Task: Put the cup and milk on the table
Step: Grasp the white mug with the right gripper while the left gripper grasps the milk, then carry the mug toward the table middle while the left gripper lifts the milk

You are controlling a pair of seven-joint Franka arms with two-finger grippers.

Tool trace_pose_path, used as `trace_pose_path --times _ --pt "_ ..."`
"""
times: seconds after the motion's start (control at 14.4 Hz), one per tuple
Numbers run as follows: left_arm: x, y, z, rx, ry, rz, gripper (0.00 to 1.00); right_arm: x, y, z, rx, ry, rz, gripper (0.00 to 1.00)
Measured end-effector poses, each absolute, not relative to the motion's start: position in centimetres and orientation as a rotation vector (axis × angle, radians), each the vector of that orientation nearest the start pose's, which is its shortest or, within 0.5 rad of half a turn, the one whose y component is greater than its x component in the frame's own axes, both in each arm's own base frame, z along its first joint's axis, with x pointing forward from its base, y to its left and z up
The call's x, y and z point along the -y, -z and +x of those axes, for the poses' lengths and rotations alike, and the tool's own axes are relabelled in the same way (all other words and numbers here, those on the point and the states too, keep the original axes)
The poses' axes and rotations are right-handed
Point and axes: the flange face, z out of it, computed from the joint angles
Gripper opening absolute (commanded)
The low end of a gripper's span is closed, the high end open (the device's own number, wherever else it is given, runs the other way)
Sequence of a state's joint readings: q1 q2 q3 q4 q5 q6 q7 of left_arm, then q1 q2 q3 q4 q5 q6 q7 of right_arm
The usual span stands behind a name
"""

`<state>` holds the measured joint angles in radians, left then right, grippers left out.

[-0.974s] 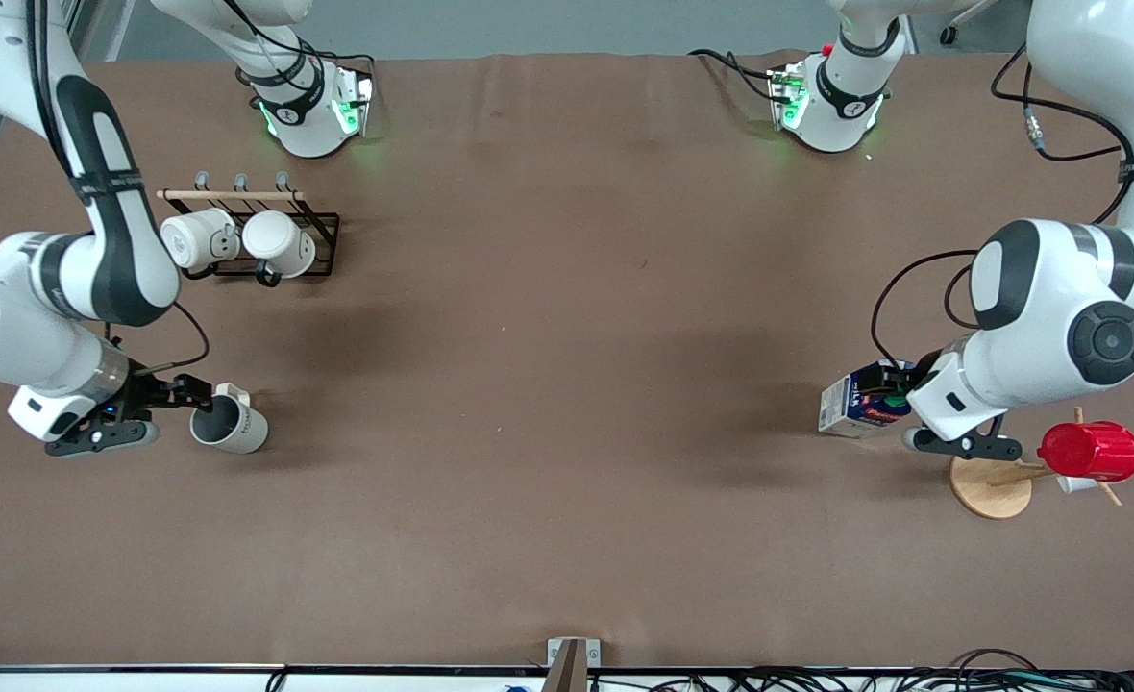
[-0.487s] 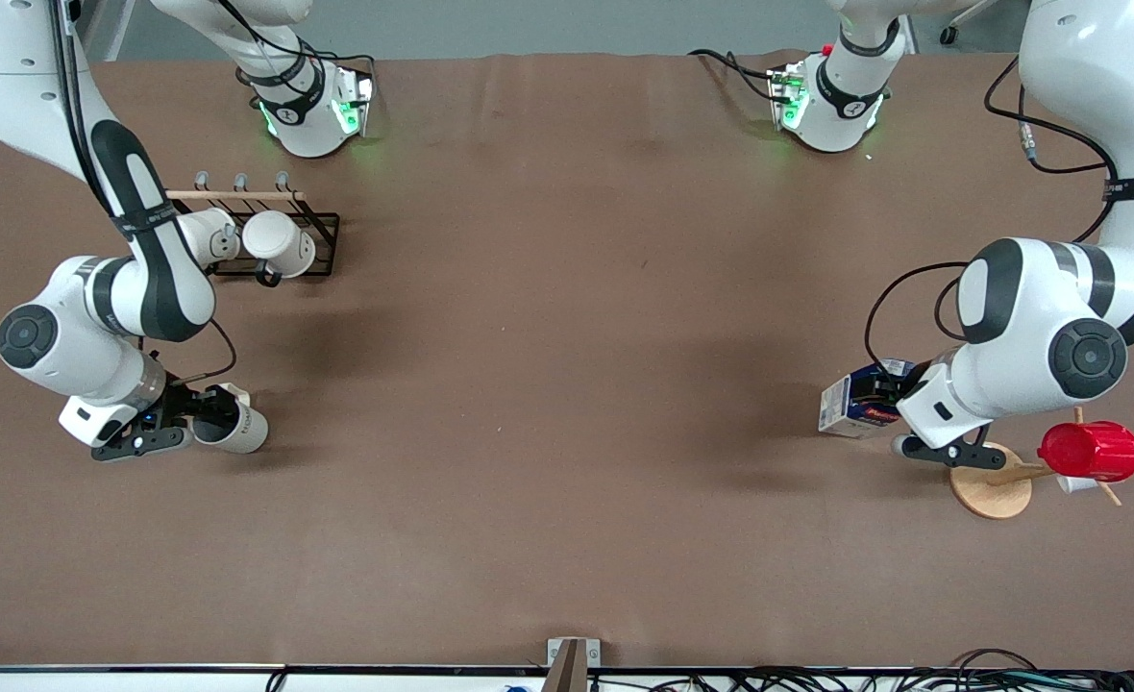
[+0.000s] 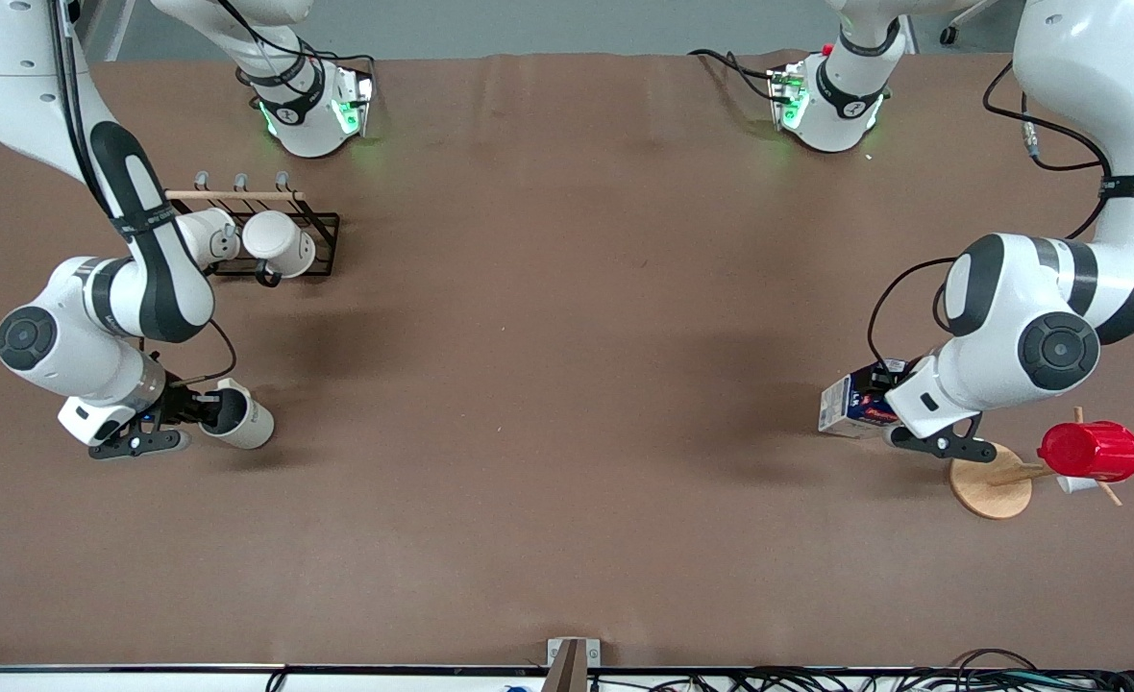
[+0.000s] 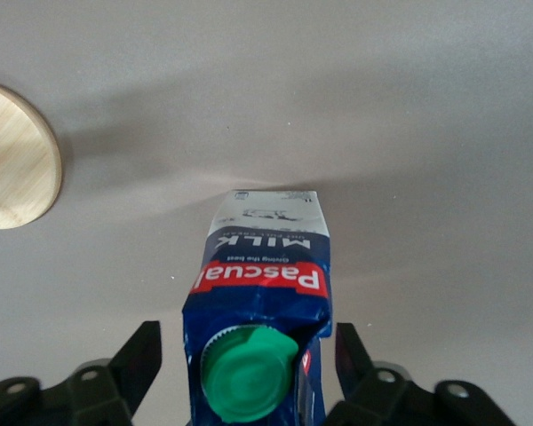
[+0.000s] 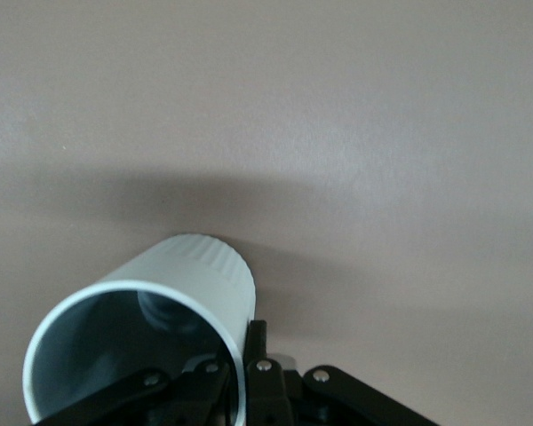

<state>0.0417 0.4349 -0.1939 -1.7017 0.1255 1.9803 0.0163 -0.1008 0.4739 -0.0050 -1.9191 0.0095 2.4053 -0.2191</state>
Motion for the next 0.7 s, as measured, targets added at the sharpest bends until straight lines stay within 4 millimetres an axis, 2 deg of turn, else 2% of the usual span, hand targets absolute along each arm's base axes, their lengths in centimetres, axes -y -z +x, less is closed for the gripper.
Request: trace_pose_path --times 0.14,0.28,0.42,0.56,0.7 --pt "7.9 -33.4 64.1 -0.334 -0.225 -3.076 0.70 5.2 -27.4 63.0 0.063 -0.060 -3.128 0.00" --pt "8.0 -33.5 64.0 -0.337 -0.224 -3.076 0.62 1.7 -31.6 63.6 -0.056 -0.090 -3.113 0.00" --pt "8.3 -33.6 63.9 -0.341 -0.223 -3.079 0.54 -5.1 -34.9 63.7 -0.192 -0.075 -3.083 0.00" --pt "8.4 -33.6 63.9 -0.339 -0.225 -3.086 0.48 -14.1 -36.8 62.9 -0.326 -0.053 -3.034 0.00" --pt "8.4 -33.6 63.9 -0.338 -0.225 -3.088 0.43 -22.8 -38.5 61.0 -0.433 -0.030 -3.010 0.00"
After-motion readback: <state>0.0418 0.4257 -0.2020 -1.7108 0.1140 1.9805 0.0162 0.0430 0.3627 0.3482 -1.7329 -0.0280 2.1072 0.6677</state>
